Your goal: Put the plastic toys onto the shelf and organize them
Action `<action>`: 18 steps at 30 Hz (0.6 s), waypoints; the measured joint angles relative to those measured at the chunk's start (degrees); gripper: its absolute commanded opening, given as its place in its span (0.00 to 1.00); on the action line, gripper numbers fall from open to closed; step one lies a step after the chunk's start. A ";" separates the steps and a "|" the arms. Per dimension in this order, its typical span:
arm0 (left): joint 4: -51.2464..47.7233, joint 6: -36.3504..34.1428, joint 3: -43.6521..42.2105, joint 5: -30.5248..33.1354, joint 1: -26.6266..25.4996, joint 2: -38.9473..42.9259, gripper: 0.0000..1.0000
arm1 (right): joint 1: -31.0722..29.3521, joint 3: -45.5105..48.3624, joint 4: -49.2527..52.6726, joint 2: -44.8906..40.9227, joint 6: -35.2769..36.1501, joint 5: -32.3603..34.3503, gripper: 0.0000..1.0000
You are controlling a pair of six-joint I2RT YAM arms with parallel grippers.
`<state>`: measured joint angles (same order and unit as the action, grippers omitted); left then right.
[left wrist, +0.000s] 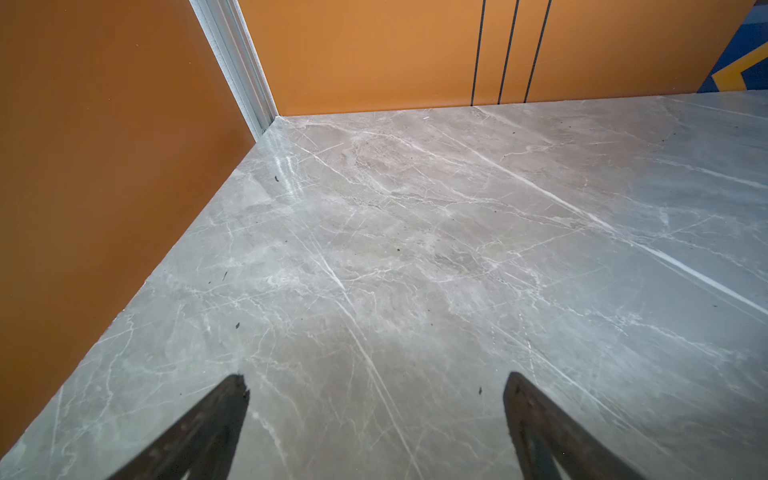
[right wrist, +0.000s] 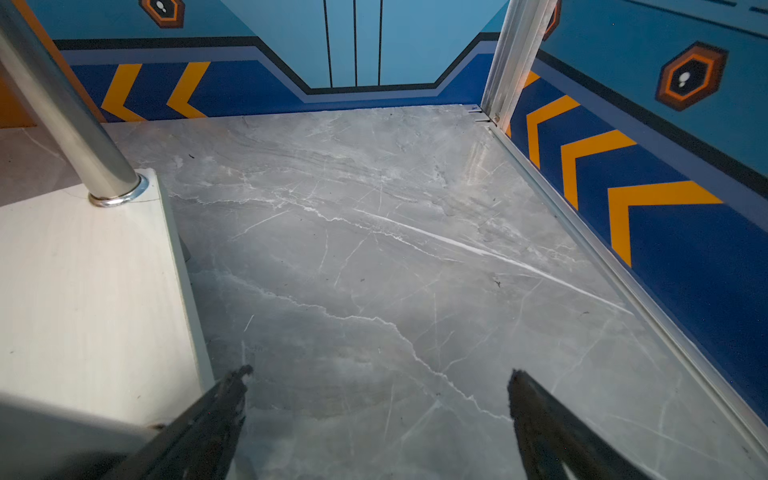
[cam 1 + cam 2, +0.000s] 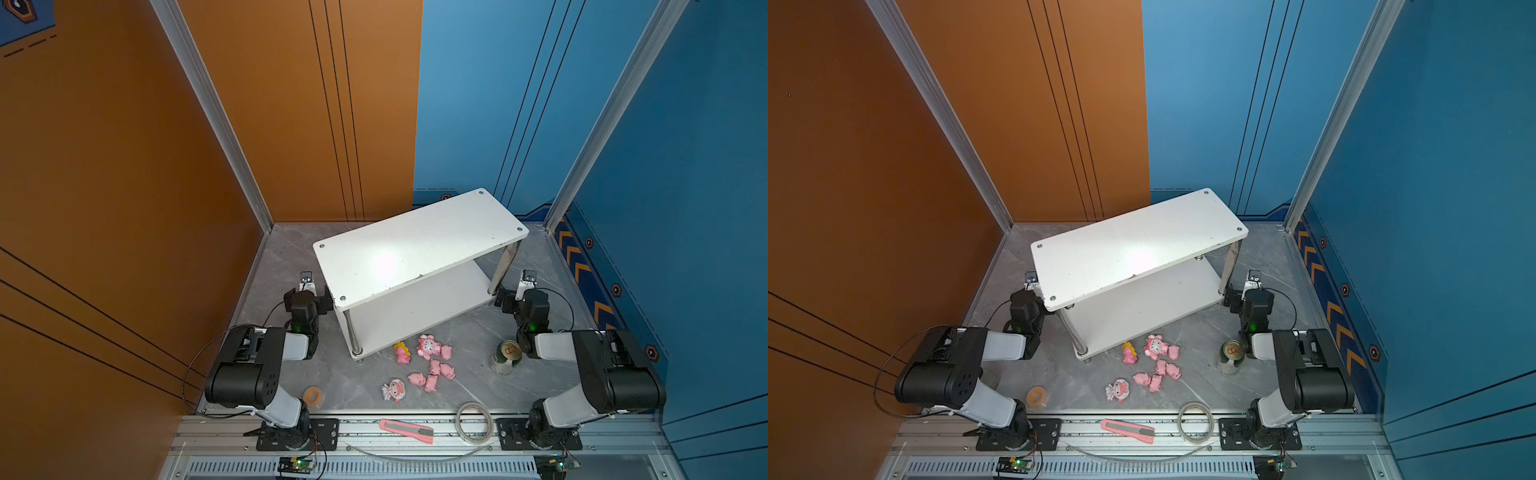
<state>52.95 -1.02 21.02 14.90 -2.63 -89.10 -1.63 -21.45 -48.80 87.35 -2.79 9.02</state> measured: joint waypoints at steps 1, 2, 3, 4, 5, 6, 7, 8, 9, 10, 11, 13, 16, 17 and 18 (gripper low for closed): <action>0.00 0.02 0.00 0.00 0.00 0.00 0.98 | 0.04 0.00 0.00 0.00 0.00 0.00 1.00; 0.00 0.00 0.00 0.00 0.00 0.00 0.98 | 0.04 0.00 -0.02 0.00 0.00 0.00 1.00; 0.00 0.00 0.00 0.00 0.00 0.00 0.98 | 0.04 0.00 0.00 0.00 -0.02 0.00 1.00; 0.00 0.00 0.00 0.00 0.00 0.00 0.98 | 0.04 0.00 0.00 0.00 0.00 0.00 1.00; 0.00 0.00 0.00 0.00 0.00 0.00 0.98 | 0.04 0.00 -0.02 0.00 -0.02 0.00 1.00; 0.00 0.00 0.00 0.00 0.00 0.00 0.98 | 0.04 0.00 0.00 0.00 0.00 -0.02 1.00; 0.00 0.00 0.00 0.02 0.00 0.00 0.98 | 0.04 0.00 -0.02 0.00 0.00 -0.02 1.00; 0.00 0.00 0.00 0.00 0.00 0.00 0.98 | 0.04 0.00 0.00 0.00 -0.02 -0.04 1.00; 0.00 0.02 0.00 0.00 0.00 0.00 0.98 | 0.09 0.00 0.00 0.00 0.00 -0.13 1.00; 0.00 0.02 0.00 0.00 0.00 0.00 0.98 | 0.15 0.00 0.00 0.00 0.00 -0.24 1.00; 0.00 0.00 0.00 0.00 0.00 0.00 0.97 | 0.15 0.00 0.00 0.00 -0.02 -0.28 1.00; 0.00 0.00 0.00 0.00 0.00 0.00 0.98 | 0.15 0.00 0.00 0.00 -0.02 -0.37 1.00; 0.00 0.02 0.00 0.00 0.00 0.00 0.98 | 0.17 0.00 0.00 0.00 -0.02 -0.39 1.00; 0.00 0.00 0.00 0.00 0.00 0.00 0.98 | 0.20 0.00 0.00 0.00 -0.02 -0.44 1.00; 0.00 0.02 0.00 0.00 0.00 0.00 0.98 | 0.20 0.00 0.00 0.00 -0.02 -0.44 1.00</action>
<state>52.95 -0.99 21.02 14.90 -2.63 -89.10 -1.43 -21.45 -48.80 87.35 -2.81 8.58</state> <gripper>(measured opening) 0.976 0.999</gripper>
